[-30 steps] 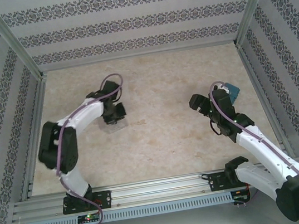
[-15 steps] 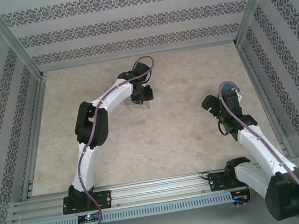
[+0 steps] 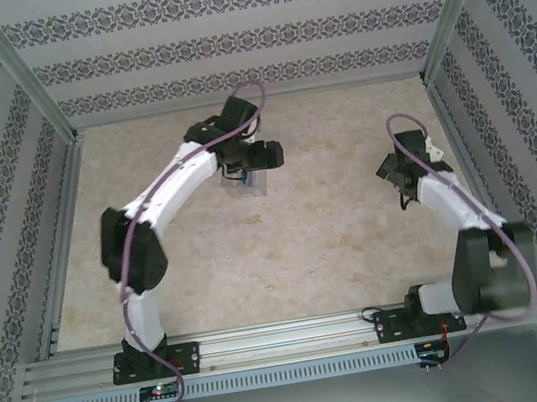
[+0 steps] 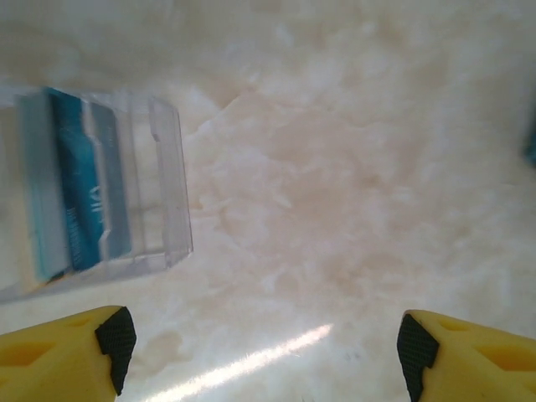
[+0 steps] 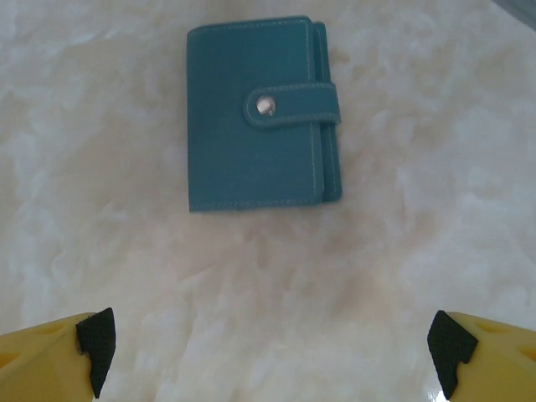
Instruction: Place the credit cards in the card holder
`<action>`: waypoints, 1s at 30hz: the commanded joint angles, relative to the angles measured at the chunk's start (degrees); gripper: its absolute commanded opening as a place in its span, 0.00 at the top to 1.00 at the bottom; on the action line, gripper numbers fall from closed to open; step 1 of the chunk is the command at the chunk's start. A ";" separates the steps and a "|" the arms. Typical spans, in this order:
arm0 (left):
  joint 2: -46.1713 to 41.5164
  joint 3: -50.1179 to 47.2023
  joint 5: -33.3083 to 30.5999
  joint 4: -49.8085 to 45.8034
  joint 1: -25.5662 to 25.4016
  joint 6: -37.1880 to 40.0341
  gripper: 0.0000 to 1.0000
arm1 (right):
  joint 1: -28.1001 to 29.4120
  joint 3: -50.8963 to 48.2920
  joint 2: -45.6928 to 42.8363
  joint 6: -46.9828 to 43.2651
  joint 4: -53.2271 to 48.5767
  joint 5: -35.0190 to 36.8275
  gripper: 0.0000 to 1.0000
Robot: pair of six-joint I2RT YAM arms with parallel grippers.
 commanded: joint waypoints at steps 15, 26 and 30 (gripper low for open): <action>-40.70 -38.89 -12.80 4.69 -0.05 -0.28 0.09 | -8.37 23.75 28.50 -10.77 -6.83 -6.70 0.03; -47.37 -44.61 -14.75 4.59 0.35 2.05 0.09 | -9.91 27.94 33.68 -10.67 -6.79 -11.39 0.08; -45.74 -43.56 -14.27 4.70 0.30 2.78 0.06 | -10.36 26.64 32.72 -10.36 -7.27 -10.33 0.09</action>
